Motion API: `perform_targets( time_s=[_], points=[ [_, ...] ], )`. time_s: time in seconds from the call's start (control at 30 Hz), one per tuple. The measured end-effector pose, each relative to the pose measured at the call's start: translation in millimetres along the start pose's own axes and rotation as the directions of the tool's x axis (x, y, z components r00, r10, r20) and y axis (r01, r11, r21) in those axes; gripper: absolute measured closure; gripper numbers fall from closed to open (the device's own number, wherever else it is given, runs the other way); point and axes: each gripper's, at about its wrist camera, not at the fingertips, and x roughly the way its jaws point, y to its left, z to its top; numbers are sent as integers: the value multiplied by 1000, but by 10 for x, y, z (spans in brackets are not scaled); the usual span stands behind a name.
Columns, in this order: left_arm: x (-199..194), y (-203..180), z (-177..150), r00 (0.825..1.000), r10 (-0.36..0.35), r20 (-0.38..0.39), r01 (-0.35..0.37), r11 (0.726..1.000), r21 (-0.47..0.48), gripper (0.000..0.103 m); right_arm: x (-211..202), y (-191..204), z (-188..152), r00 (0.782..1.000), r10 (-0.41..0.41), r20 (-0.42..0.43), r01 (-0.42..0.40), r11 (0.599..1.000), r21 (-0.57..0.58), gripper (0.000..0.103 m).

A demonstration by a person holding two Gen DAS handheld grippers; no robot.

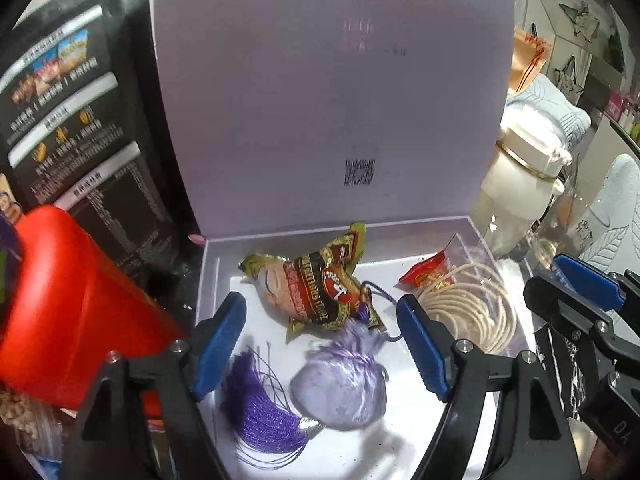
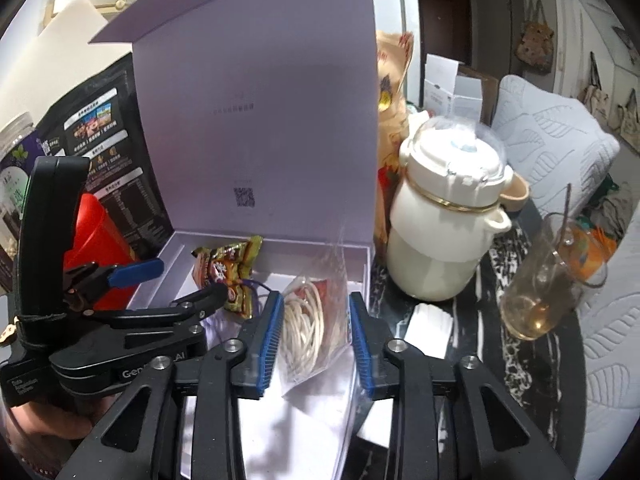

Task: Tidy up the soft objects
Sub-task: 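Withdraw both tools from the box and move back over the table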

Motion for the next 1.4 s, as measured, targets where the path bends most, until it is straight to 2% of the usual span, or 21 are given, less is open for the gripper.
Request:
perform_targets(
  time_s=[0.03,0.3,0.57,0.77,0.97,1.0,1.1,1.17,1.4],
  points=[
    [-27,-6,10,1000,0,5,0,1000,1,25,-47,-4,11,1000,-6,8,6,1000,2,63],
    [-380,-91,22,997,8,72,-8,1000,2,25,-411,26,88,997,-35,68,36,999,-7,62],
    [-1028,-79,43,986,10,168,-12,1000,10,21,-930,64,175,987,-52,155,57,998,-32,59],
    [-1535,-135,41,969,7,246,-12,1000,19,19,-1339,128,192,972,-65,224,79,996,-51,59],
    [-1903,-163,-71,953,1,302,-10,1000,28,19,-1767,217,138,953,-71,295,94,994,-64,52],
    [-1979,-160,-85,951,-2,310,-8,999,31,18,-1822,234,128,950,-71,303,95,993,-67,47],
    [-2186,-184,-161,937,-18,348,2,999,46,0,-2017,282,75,942,-63,329,92,993,-74,39],
    [-2366,-193,-239,922,-25,386,5,999,54,0,-2147,327,20,937,-53,346,88,993,-84,39],
    [-2787,-191,-438,900,-34,435,1,997,78,0,-2505,399,-153,923,-36,383,73,994,-81,35]
  ],
)
